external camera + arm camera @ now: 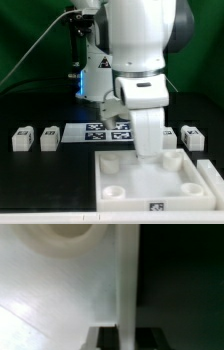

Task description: Assemble one leg

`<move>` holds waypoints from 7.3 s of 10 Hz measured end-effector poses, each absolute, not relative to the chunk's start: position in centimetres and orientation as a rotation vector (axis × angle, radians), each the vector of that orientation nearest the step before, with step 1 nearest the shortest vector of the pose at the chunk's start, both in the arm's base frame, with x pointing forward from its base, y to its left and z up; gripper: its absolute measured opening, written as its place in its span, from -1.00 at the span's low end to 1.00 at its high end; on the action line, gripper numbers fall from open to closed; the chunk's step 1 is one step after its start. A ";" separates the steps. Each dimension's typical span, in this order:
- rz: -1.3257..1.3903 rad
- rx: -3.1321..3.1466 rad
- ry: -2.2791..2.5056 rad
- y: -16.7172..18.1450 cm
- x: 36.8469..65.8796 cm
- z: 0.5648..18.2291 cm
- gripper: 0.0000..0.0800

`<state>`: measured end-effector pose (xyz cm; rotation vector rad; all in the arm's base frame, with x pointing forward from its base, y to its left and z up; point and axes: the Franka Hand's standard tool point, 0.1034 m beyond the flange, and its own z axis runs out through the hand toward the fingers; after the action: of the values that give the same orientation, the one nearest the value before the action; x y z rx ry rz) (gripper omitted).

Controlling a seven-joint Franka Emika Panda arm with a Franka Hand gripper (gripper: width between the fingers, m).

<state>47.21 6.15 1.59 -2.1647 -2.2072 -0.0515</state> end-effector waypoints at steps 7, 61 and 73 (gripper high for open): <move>-0.046 -2.225 -2.138 6.8 49.0 1.4 -0.85; 1.218 -2.904 0.021 18.8 37.8 0.8 -0.27; 0.862 -2.962 -0.099 15.0 43.9 7.5 -0.27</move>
Offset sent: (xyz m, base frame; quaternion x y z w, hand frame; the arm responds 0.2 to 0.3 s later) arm 0.0250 0.0088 -0.0030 0.0017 0.0166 0.0286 0.9995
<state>43.95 14.96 7.53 -2.9624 -0.0995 0.8620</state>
